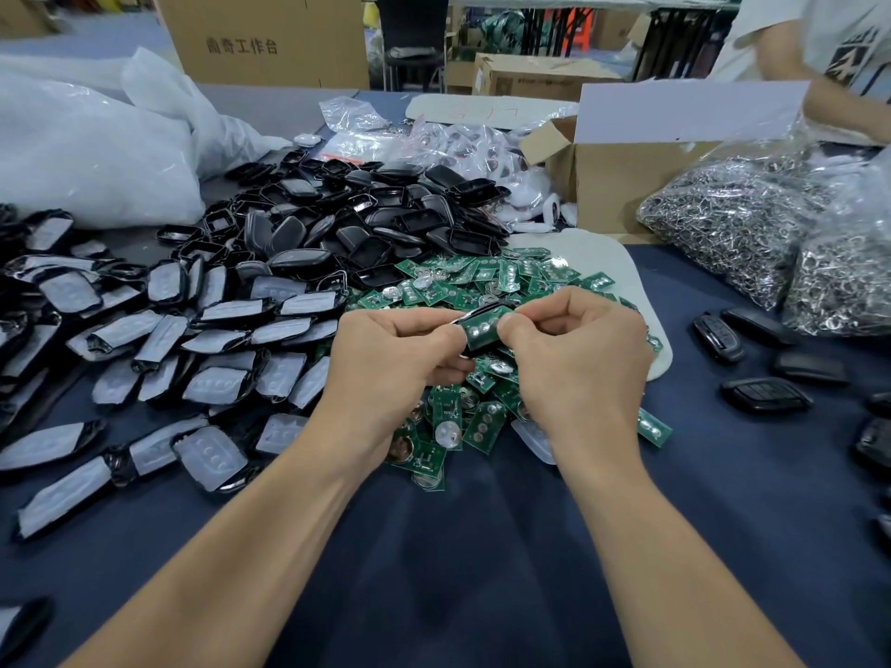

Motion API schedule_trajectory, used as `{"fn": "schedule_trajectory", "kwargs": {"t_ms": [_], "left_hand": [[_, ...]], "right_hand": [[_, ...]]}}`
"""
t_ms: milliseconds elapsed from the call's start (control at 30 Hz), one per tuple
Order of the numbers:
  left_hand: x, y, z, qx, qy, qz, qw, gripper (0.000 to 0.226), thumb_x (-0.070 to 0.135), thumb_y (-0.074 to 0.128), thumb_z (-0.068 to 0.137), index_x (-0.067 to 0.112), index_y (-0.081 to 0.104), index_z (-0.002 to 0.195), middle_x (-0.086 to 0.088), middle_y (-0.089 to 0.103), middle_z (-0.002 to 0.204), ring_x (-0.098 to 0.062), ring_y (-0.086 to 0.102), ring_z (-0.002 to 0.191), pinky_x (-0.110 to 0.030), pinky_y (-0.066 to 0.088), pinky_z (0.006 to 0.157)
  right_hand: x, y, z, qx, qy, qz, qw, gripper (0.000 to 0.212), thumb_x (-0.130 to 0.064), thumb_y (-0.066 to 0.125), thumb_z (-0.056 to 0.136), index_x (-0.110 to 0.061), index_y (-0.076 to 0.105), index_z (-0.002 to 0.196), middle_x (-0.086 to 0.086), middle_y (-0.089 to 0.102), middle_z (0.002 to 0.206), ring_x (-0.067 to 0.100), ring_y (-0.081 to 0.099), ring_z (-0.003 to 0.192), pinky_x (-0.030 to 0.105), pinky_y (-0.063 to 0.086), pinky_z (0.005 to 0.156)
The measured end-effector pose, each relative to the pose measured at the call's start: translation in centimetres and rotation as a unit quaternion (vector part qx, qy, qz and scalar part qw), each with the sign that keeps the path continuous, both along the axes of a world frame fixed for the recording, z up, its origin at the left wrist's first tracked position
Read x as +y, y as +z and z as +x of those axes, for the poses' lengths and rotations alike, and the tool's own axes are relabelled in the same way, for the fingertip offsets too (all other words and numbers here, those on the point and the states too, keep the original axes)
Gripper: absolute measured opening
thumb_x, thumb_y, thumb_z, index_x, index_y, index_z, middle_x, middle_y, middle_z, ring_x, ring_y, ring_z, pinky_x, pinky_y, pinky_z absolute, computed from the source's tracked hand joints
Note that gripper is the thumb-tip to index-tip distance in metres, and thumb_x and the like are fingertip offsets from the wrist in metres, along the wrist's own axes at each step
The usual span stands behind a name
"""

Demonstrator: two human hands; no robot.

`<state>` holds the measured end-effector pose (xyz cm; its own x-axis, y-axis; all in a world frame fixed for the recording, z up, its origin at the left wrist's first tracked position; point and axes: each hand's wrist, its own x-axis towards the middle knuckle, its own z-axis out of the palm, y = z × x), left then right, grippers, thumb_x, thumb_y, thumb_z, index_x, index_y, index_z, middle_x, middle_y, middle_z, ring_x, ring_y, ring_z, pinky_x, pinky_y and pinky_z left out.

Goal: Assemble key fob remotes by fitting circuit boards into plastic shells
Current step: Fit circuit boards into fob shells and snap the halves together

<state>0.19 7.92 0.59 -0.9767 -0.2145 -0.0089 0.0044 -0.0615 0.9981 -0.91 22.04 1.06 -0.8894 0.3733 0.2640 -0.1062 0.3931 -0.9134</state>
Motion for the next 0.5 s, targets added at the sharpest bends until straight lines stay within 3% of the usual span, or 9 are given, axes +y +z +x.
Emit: {"fn": "schedule_trajectory", "kwargs": {"t_ms": [267, 500], "left_hand": [[-0.25, 0.08, 0.13, 0.011, 0.0, -0.025, 1.0, 0.02, -0.001, 0.083, 0.08, 0.018, 0.078, 0.084, -0.007, 0.077, 0.069, -0.018, 0.072, 0.057, -0.023, 0.058, 0.056], [-0.55, 0.18, 0.01, 0.009, 0.012, -0.033, 0.999, 0.024, -0.001, 0.085, 0.077, 0.022, 0.081, 0.071, -0.01, 0.076, 0.066, -0.022, 0.073, 0.056, -0.025, 0.059, 0.056]], "right_hand": [[-0.16, 0.18, 0.28, -0.001, 0.008, 0.004, 1.0, 0.016, -0.024, 0.082, 0.074, -0.027, 0.07, 0.064, -0.022, 0.067, 0.061, -0.001, 0.065, 0.059, 0.011, 0.045, 0.051], [-0.02, 0.37, 0.29, -0.003, 0.028, 0.015, 0.999, 0.017, -0.029, 0.085, 0.073, -0.027, 0.071, 0.063, -0.022, 0.067, 0.059, -0.002, 0.064, 0.054, 0.01, 0.044, 0.05]]}}
